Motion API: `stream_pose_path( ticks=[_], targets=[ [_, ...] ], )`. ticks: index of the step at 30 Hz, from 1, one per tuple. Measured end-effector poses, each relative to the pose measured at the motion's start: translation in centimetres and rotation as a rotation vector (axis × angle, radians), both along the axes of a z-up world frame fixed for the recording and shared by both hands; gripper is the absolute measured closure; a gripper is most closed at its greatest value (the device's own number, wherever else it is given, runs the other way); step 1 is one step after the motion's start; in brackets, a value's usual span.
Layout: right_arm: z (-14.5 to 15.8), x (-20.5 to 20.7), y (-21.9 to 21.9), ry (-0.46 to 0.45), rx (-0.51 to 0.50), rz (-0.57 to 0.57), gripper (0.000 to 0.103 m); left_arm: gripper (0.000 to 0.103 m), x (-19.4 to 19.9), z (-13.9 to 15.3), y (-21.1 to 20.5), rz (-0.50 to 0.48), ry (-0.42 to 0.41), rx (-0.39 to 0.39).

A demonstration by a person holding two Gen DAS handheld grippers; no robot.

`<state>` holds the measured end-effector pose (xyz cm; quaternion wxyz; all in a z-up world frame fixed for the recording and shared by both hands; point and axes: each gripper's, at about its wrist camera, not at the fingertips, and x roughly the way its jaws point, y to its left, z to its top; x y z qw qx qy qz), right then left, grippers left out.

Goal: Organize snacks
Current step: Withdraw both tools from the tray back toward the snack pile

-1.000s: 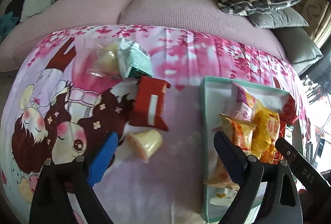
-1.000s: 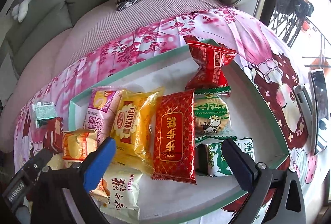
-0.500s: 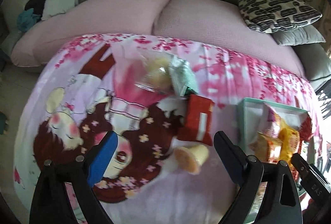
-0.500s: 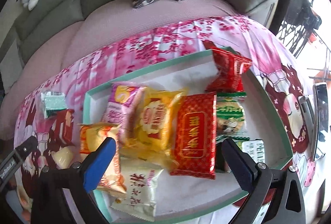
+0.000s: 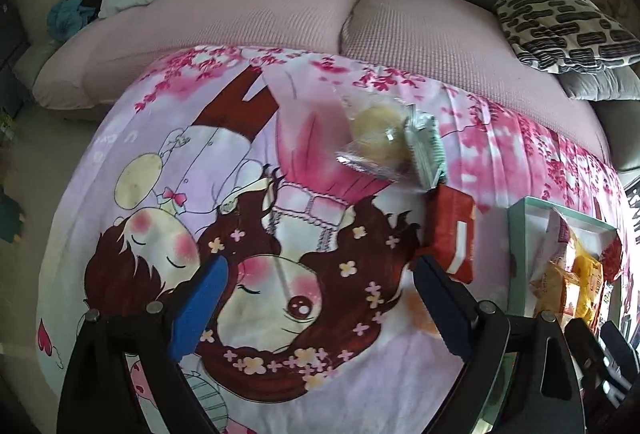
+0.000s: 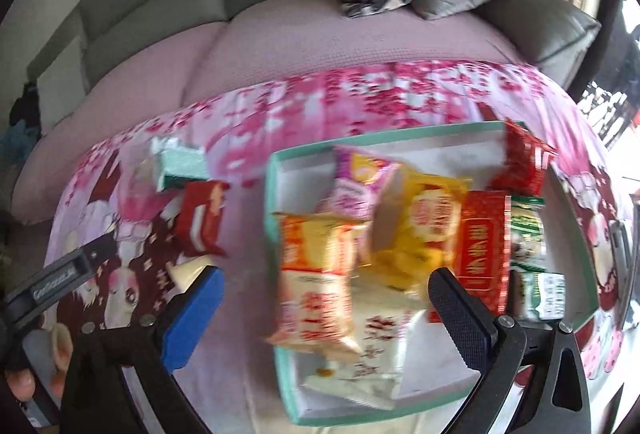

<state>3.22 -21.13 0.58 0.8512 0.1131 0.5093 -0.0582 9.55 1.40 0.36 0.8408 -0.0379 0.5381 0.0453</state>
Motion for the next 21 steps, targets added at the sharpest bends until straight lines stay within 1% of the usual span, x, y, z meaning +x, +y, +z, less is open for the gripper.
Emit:
stream_pose_path(
  ticks=[3, 8, 12, 18, 21],
  targets=[
    [-0.2, 0.2, 1.7, -0.001, 0.01, 0.044, 0.0, 0.009, 0.0, -0.3, 1.2, 0.026, 0.01, -0.005],
    [-0.9, 0.8, 4.2, 0.017, 0.0, 0.106, 0.0, 0.009, 0.0, -0.5, 3.8, 0.095, 0.021, -0.011],
    [-1.2, 1.5, 5.6, 0.023, -0.007, 0.143, 0.0, 0.009, 0.1, -0.8, 4.8, 0.122, 0.031, -0.03],
    [-1.8, 2.3, 6.8, 0.031, -0.046, 0.156, 0.0, 0.009, 0.4, -1.3, 4.4, 0.109, 0.045, -0.048],
    [-1.8, 2.7, 7.2, 0.013, -0.038, 0.179, 0.003, 0.009, 0.5, -2.0, 3.8, 0.092, 0.066, -0.053]
  ],
)
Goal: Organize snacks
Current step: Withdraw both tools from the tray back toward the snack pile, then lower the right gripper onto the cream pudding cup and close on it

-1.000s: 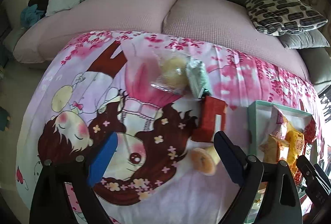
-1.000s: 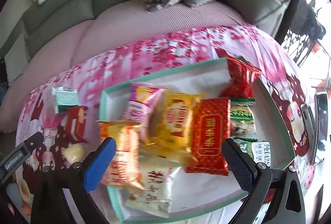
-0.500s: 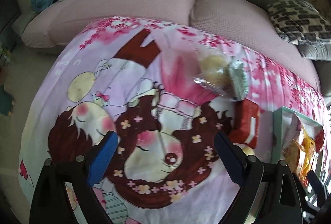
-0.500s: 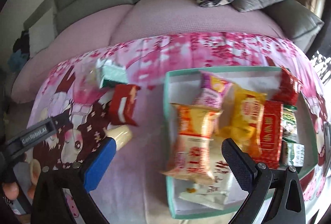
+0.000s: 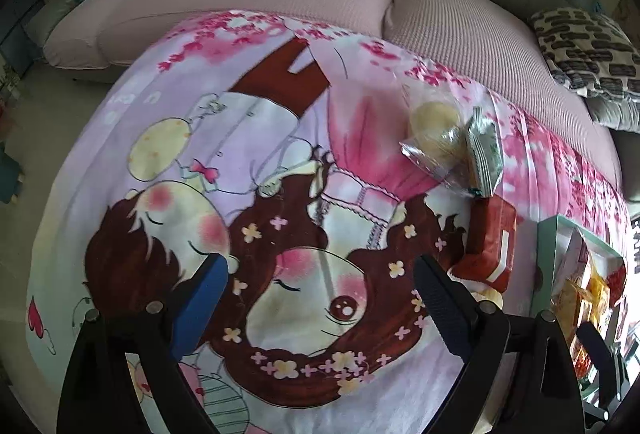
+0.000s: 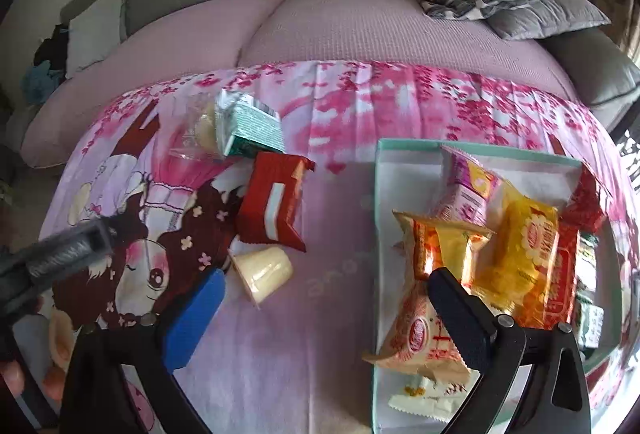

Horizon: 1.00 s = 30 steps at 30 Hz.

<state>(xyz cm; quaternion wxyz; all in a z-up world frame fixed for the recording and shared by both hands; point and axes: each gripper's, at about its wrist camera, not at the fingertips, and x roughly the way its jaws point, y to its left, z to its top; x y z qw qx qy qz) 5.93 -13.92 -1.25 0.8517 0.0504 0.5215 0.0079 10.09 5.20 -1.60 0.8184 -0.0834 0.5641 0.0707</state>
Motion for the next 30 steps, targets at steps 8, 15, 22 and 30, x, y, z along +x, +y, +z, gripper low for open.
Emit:
stream_pose_path(
  ticks=[8, 15, 22, 30],
  targets=[
    [0.0, 0.6, 0.3, 0.001, 0.028, 0.034, 0.02, 0.009, 0.3, -1.0, -0.6, -0.012, 0.028, -0.01],
    [-0.5, 1.1, 1.0, 0.034, 0.08, 0.091, 0.029, 0.009, 0.2, -0.6, -0.5, -0.007, 0.021, -0.026],
    [-2.1, 1.6, 1.8, 0.09, 0.098, 0.125, 0.033, 0.009, 0.5, -1.3, -0.8, -0.013, 0.038, -0.038],
    [-4.4, 2.3, 2.3, 0.145, 0.081, 0.14, 0.036, 0.009, 0.8, -3.2, -1.2, -0.01, 0.09, -0.044]
  ],
)
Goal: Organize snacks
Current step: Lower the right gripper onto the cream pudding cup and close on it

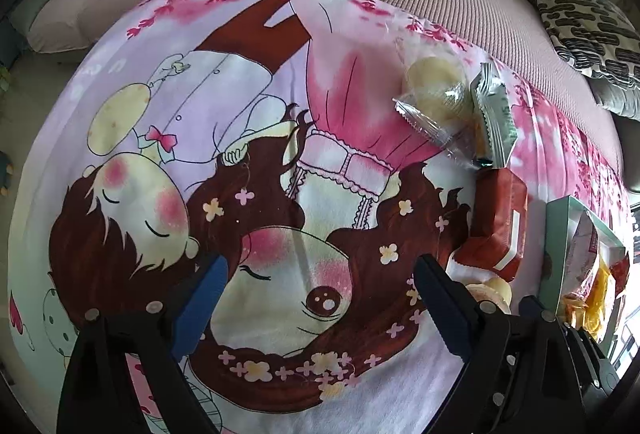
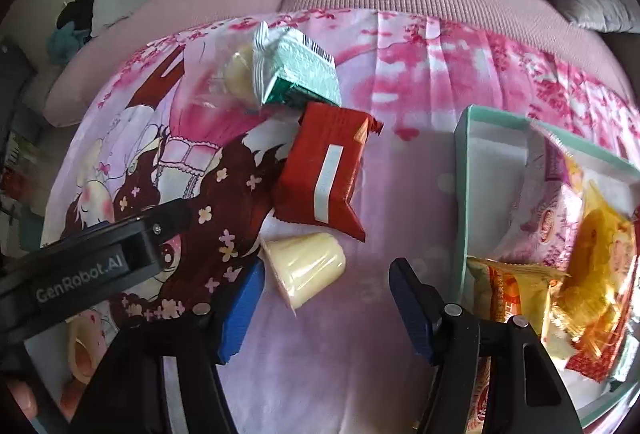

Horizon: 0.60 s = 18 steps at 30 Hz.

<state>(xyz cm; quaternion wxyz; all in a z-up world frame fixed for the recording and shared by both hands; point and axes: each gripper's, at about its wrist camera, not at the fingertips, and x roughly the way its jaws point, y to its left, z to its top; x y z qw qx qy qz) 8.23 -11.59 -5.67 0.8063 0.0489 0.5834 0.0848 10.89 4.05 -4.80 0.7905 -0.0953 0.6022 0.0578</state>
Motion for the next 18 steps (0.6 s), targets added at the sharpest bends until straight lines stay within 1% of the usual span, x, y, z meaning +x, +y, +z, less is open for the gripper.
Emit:
stream_pose_path(
  ticks=[3, 7, 14, 18],
  targets=[
    [-0.5, 0.2, 0.3, 0.007, -0.011, 0.007, 0.038, 0.009, 0.1, -0.1, -0.1, -0.003, 0.005, -0.001],
    [-0.6, 0.5, 0.8, 0.001, -0.011, 0.025, 0.045, 0.009, 0.4, -0.3, -0.3, -0.007, 0.008, 0.003],
    [-1.3, 1.0, 1.6, 0.002, -0.015, 0.033, 0.045, 0.009, 0.4, -0.2, -0.3, -0.008, 0.008, 0.004],
    [-1.6, 1.0, 2.1, -0.006, -0.043, 0.043, 0.046, 0.009, 0.6, -0.3, -0.5, -0.01, 0.009, 0.004]
  ],
)
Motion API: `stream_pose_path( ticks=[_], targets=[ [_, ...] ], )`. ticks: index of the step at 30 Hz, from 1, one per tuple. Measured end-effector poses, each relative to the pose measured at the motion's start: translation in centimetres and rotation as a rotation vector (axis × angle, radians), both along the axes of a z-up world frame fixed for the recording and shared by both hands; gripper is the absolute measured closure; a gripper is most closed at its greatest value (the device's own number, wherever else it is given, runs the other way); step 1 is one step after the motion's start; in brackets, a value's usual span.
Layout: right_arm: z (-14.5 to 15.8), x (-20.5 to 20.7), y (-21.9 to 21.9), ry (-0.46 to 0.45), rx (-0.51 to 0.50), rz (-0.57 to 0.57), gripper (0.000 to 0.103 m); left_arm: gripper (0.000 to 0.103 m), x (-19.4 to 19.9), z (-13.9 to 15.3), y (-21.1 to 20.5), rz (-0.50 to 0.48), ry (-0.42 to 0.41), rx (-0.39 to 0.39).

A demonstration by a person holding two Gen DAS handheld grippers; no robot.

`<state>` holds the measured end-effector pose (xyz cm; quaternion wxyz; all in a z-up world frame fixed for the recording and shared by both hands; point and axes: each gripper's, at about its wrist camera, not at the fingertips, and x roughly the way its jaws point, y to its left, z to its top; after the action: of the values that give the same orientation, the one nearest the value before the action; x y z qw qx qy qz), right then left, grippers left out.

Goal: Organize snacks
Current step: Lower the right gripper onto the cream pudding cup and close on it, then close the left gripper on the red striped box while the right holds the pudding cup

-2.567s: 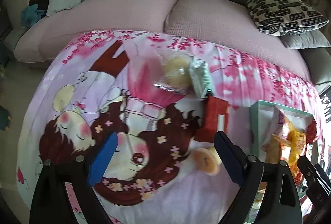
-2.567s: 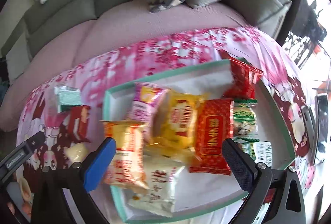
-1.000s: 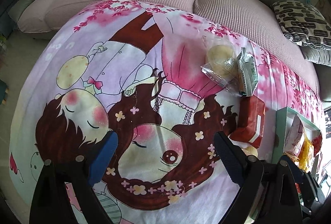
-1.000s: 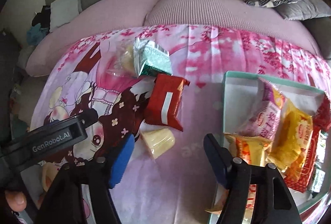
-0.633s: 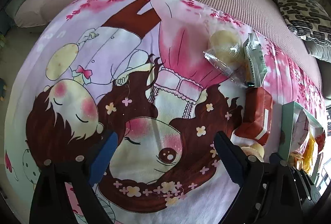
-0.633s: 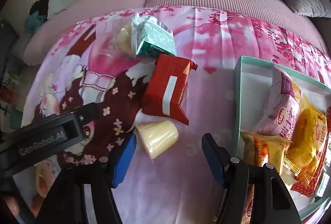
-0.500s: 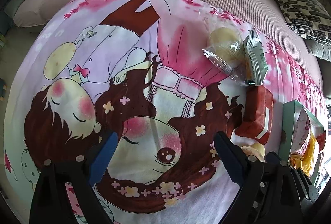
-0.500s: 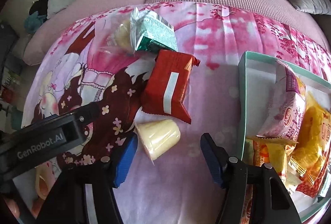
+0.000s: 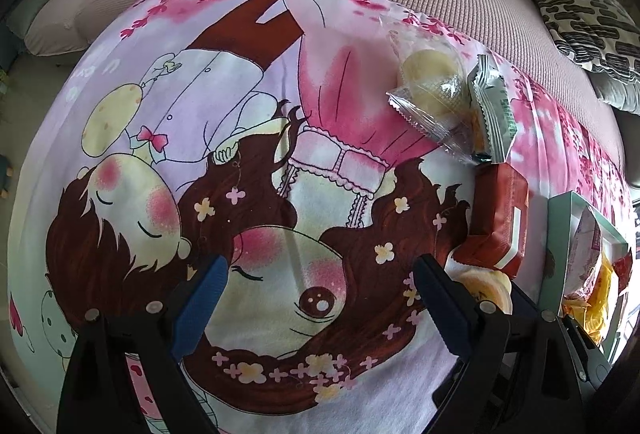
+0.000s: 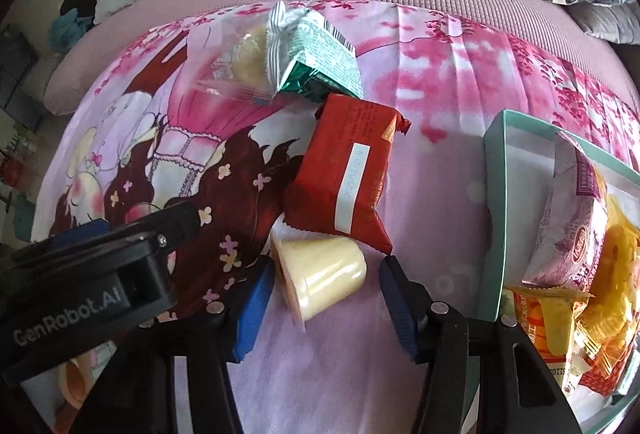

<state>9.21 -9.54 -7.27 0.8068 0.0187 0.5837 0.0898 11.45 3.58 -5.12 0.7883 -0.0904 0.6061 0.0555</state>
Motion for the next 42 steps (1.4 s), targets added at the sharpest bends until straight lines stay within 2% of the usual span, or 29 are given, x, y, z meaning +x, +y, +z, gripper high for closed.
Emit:
stream_pose_path(
  ticks=[6, 16, 31, 42],
  targets=[
    [-0.1, 0.0, 0.9, -0.017, -0.028, 0.0, 0.053, 0.009, 0.1, 0.0, -0.1, 0.0, -0.001, 0.001],
    [0.7, -0.1, -0.5, -0.038, 0.029, -0.026, 0.063, 0.009, 0.1, 0.3, -0.1, -0.003, -0.011, -0.001],
    [3.1, -0.8, -3.0, -0.074, 0.107, -0.084, 0.063, 0.009, -0.1, 0.9, -0.2, 0.002, -0.031, -0.025],
    [7.1, -1.3, -8.8, -0.139, 0.079, -0.224, 0.063, 0.009, 0.7, 1.3, -2.1, -0.044, -0.045, -0.053]
  ],
)
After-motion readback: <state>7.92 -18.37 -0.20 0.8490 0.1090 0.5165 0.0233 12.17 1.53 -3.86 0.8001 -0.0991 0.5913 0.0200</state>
